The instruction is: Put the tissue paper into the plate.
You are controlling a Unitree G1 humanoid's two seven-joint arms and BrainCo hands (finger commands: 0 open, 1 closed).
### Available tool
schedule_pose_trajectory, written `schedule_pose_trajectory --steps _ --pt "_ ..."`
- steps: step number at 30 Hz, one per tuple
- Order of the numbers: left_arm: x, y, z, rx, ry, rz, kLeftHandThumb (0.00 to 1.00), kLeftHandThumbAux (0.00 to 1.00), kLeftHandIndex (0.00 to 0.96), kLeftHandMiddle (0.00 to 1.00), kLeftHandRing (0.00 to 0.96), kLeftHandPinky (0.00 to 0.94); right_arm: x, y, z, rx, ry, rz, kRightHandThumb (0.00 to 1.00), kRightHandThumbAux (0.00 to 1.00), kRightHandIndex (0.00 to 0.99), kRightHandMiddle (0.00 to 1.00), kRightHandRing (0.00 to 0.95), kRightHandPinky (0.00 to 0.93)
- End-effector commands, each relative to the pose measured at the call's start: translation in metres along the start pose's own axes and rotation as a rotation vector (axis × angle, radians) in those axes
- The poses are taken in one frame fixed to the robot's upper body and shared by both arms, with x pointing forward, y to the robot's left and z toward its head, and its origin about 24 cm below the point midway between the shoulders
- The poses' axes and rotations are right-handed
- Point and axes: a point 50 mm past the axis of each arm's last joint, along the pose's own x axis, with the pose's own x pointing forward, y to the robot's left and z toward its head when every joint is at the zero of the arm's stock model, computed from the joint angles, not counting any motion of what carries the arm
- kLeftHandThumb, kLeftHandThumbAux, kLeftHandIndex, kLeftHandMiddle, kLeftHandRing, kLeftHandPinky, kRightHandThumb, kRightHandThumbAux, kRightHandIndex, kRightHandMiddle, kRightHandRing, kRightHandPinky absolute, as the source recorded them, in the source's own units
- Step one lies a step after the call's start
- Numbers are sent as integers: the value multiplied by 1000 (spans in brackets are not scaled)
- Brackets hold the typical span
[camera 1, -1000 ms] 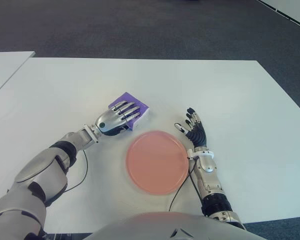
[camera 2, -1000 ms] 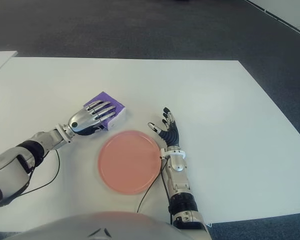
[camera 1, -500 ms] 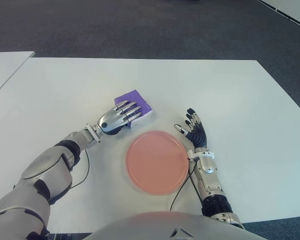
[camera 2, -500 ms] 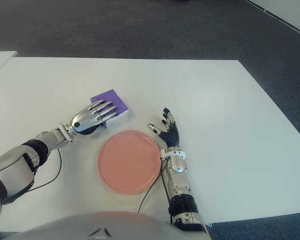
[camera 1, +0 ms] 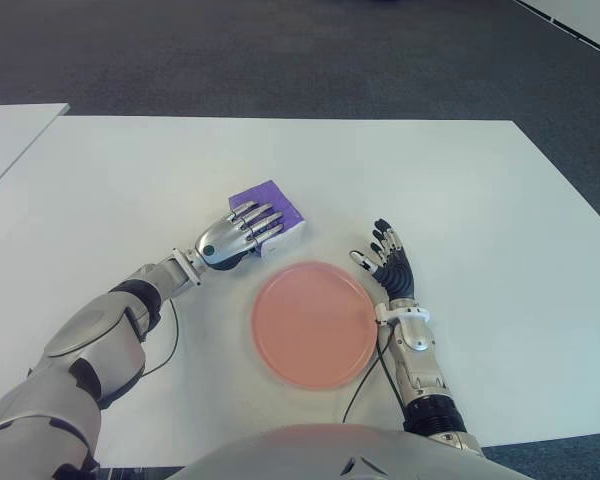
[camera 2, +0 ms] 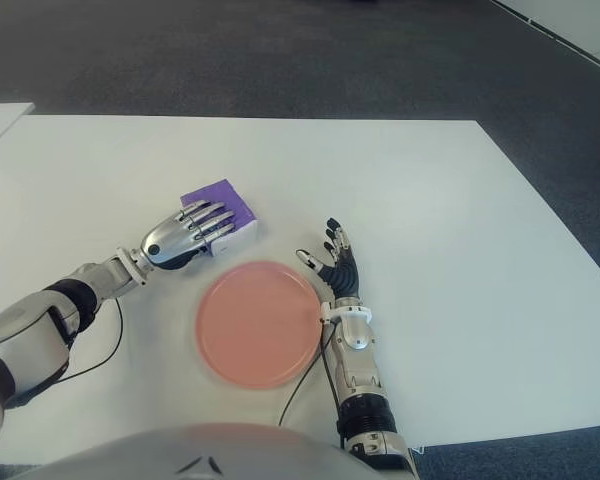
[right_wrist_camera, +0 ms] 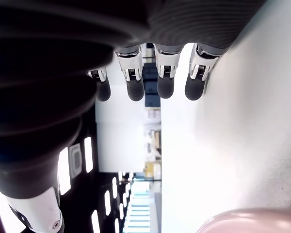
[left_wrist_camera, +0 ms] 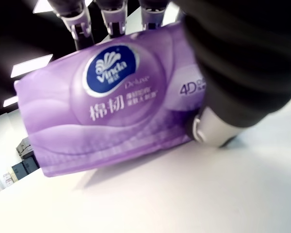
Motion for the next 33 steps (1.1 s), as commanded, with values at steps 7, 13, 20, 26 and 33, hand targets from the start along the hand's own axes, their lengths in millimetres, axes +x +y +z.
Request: schedule_pose_trajectory --steps 7,13,20,26,33 --pt "-23 -21 20 -50 -17 -193 291 714 0 36 31 67 -18 -3 -30 38 173 -5 34 762 55 41 9 30" --pt "-24 -22 19 -52 12 -200 281 717 0 50 52 91 -17 -4 -30 47 172 -8 42 778 54 41 14 41" --pt "-21 -19 19 -67 63 -125 275 707 73 180 207 264 -16 -5 -30 60 175 -15 55 786 54 40 19 39" --pt "-12 -8 20 -212 174 91 343 660 298 536 534 558 -16 -6 -29 59 159 -13 75 780 57 44 22 36" --pt "-7 -2 18 -391 340 199 444 649 479 689 677 709 -15 -6 -29 66 164 -14 84 775 62 47 26 48"
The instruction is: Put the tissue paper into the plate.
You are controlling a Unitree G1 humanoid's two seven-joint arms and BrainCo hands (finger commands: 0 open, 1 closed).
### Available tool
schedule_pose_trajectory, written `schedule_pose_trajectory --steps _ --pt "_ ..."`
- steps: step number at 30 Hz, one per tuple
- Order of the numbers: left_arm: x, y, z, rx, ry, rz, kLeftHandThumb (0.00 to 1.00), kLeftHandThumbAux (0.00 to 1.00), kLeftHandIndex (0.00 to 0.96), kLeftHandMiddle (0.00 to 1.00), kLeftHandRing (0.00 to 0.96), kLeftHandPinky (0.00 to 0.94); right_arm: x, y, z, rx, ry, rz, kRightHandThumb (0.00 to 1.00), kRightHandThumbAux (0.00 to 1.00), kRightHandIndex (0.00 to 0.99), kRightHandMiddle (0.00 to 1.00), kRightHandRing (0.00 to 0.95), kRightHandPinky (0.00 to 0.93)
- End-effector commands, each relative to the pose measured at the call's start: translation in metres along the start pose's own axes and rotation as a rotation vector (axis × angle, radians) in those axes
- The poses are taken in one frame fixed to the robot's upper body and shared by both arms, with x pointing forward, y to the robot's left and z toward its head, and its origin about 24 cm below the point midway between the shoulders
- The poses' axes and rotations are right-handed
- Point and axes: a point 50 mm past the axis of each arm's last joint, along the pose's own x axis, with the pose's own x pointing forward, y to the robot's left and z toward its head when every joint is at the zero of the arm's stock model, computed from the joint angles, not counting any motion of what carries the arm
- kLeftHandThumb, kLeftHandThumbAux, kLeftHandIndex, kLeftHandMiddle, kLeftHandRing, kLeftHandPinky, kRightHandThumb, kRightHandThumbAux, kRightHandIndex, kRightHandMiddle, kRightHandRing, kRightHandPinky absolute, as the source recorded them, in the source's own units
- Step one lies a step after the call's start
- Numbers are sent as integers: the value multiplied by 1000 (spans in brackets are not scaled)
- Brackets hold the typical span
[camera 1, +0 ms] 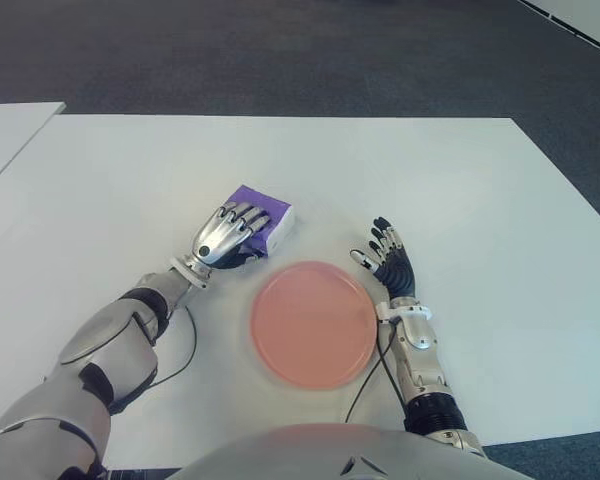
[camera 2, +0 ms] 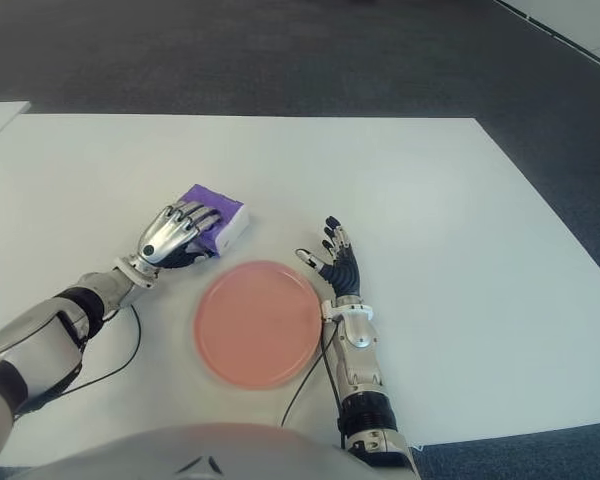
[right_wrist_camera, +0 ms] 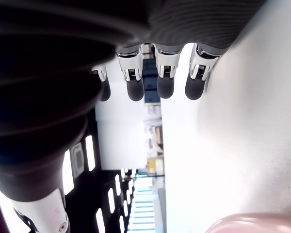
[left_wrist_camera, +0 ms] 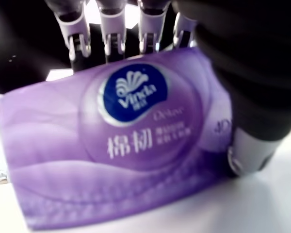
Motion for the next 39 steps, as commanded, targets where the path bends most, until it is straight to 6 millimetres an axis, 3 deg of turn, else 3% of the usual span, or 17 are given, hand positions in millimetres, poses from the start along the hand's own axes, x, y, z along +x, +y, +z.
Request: schedule_pose_trajectory --steps 1,3,8,13,29,39 --pt "-12 -8 7 -149 141 -16 537 667 464 705 693 728 -18 -4 -30 26 172 -30 86 774 63 47 26 49" --pt "-10 -7 7 -187 185 -1 638 686 449 729 718 753 -18 -5 -30 30 174 -30 90 773 64 48 27 51" --pt "1 -4 9 -256 252 72 702 697 444 787 773 811 -17 -5 -31 38 174 -24 96 769 69 52 31 58" --pt "14 3 10 -346 289 183 713 699 443 841 826 852 -17 -6 -31 29 173 -22 97 770 66 52 32 54" --pt "23 15 7 -543 344 302 713 698 441 893 886 884 -16 -7 -34 14 196 -27 130 765 51 32 12 31" --pt "26 20 6 -475 292 353 710 699 441 901 896 892 -15 -6 -33 -2 198 -32 134 759 58 30 2 14"
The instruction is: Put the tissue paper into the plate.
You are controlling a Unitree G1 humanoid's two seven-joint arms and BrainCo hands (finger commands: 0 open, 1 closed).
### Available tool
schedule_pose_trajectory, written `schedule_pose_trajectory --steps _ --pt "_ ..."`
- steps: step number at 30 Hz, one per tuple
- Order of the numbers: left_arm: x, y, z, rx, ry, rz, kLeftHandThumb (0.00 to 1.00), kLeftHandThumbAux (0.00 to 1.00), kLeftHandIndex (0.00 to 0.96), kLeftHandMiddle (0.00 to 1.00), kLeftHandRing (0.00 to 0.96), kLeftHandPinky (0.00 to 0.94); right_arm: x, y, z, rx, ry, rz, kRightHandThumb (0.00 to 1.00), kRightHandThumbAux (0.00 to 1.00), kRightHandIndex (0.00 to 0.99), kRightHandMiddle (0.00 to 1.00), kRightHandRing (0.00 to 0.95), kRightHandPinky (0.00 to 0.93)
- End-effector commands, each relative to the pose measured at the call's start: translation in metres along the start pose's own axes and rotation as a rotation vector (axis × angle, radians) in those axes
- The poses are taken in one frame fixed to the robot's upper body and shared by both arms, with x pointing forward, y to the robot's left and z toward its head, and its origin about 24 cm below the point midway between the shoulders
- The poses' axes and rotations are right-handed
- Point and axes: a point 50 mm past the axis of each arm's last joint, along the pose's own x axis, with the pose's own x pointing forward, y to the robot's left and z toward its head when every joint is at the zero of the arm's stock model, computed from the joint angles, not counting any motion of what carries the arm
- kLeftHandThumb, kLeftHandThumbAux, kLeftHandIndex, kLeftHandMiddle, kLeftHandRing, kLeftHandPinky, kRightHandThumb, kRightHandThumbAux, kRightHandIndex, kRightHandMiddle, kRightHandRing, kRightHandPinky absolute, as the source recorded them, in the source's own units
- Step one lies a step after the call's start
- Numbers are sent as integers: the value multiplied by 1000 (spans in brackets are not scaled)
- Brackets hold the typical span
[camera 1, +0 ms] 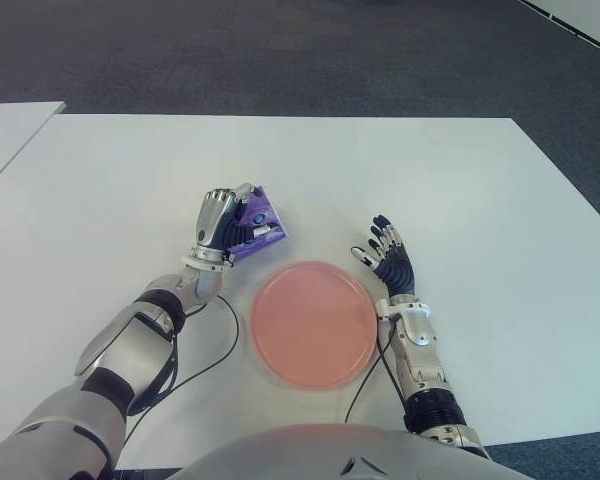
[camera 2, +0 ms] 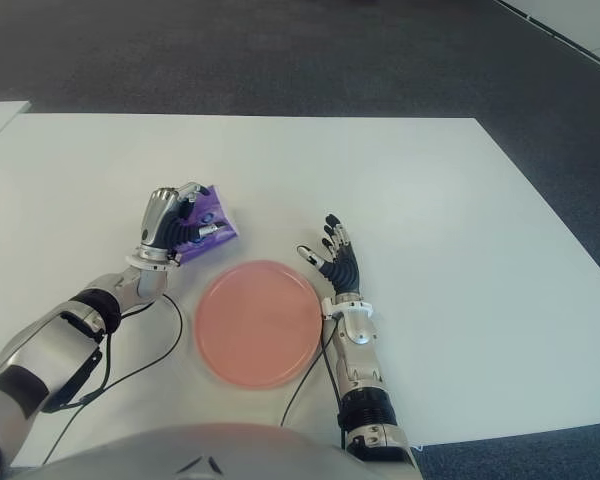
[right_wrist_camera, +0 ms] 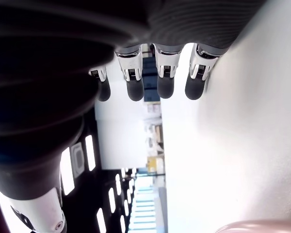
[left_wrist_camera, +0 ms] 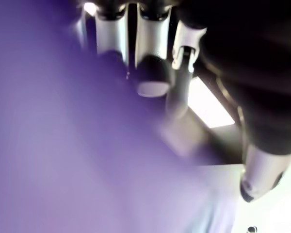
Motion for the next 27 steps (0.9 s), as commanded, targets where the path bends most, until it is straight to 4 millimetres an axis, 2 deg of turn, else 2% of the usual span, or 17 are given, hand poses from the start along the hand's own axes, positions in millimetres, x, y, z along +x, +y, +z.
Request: schedule_pose_trajectory --steps 1,19,27 --pt "-1 1 0 43 -45 -3 710 699 441 902 896 890 -19 -3 -34 -5 196 -22 132 757 59 29 1 15" --pt "1 7 -3 136 -133 -5 708 701 440 901 895 890 -19 -3 -34 13 182 -6 129 757 74 46 18 37" --pt "20 23 -5 167 -184 79 707 702 440 894 892 890 -19 -3 -34 13 185 -6 129 755 67 41 17 42"
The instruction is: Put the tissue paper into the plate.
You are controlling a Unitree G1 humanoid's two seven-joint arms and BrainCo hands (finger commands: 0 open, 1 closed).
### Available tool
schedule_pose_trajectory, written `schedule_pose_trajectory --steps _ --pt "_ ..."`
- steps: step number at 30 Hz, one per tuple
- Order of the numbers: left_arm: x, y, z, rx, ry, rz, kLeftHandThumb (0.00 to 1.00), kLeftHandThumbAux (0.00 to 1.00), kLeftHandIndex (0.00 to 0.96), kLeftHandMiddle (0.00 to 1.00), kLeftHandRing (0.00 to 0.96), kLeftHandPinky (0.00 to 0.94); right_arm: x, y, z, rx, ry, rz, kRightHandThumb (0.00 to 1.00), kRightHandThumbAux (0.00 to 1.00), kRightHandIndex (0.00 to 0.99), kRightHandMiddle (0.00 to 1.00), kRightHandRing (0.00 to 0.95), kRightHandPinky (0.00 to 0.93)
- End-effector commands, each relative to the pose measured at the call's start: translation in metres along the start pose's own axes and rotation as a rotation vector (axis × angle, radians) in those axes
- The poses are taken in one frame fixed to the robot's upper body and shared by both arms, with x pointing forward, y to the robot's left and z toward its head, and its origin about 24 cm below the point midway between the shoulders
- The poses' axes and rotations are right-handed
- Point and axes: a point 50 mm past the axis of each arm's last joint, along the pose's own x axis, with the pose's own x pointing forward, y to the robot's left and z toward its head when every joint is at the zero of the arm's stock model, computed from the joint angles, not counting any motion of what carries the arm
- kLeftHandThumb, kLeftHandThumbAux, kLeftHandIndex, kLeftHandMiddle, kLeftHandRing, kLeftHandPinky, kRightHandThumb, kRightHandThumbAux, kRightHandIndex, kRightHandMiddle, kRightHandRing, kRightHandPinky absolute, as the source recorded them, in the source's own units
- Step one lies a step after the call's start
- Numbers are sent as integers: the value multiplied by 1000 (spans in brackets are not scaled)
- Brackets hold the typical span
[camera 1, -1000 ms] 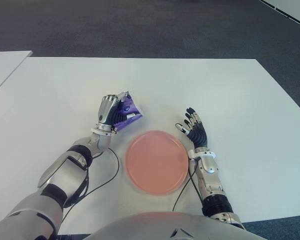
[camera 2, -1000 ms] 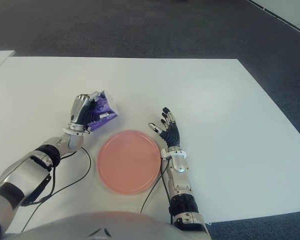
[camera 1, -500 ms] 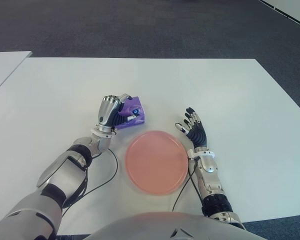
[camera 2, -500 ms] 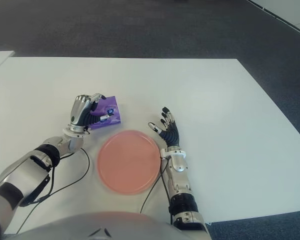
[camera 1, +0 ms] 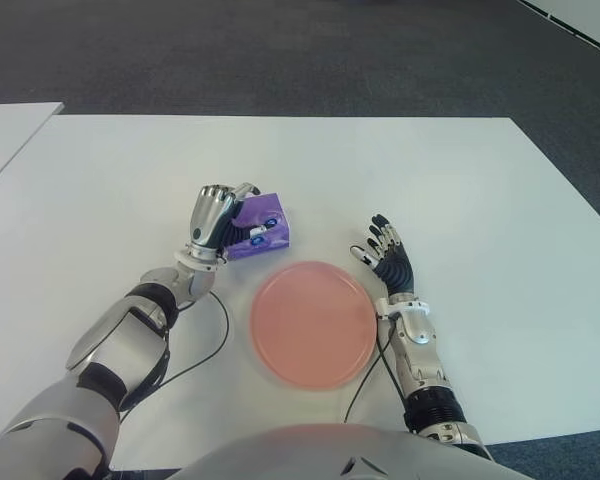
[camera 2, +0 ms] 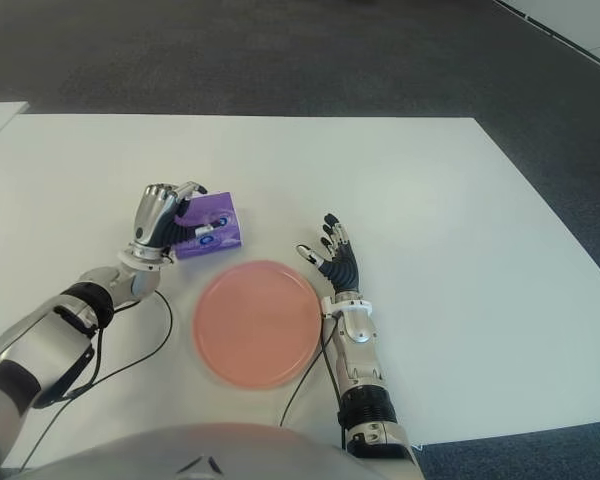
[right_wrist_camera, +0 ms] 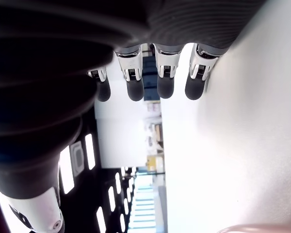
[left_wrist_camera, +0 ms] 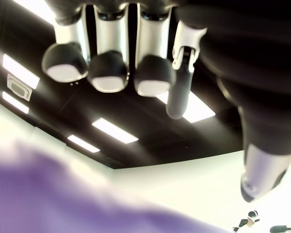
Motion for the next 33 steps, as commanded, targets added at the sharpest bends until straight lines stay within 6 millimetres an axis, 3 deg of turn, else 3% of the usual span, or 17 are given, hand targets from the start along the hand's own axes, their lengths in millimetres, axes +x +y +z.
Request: schedule_pose_trajectory --steps 1,14,18,22,23,24,26,29,33 --pt "17 12 -4 56 -71 83 707 702 441 893 892 891 -21 -5 -34 10 182 -29 128 755 67 41 17 42" --pt "31 23 -7 116 -139 145 699 703 441 872 875 889 -21 -3 -34 8 179 -29 116 764 72 46 21 43" --pt "40 27 -12 119 -91 99 696 701 441 849 830 831 -21 -3 -35 6 187 -34 115 762 72 47 21 37" --pt "44 27 -20 161 -29 -7 690 700 433 690 656 631 -21 -3 -35 0 195 -39 116 758 73 48 18 10" --pt "45 27 -22 176 -12 -49 549 596 369 496 440 405 -21 -3 -35 -3 196 -40 117 756 75 50 16 6" --pt "47 29 -26 196 -8 -117 497 560 345 427 363 324 -21 -3 -35 -10 196 -39 118 756 75 50 15 5" --pt "50 33 -30 215 -13 -205 380 415 173 176 148 132 -21 -3 -36 -21 197 -36 119 749 78 51 12 2" --pt "52 39 -32 217 -27 -284 332 302 56 57 48 43 -21 -3 -36 -35 196 -32 118 743 79 53 9 0" --pt "57 51 -22 164 -56 -352 291 215 14 14 12 11 -22 -3 -36 -51 196 -23 107 737 79 56 10 0"
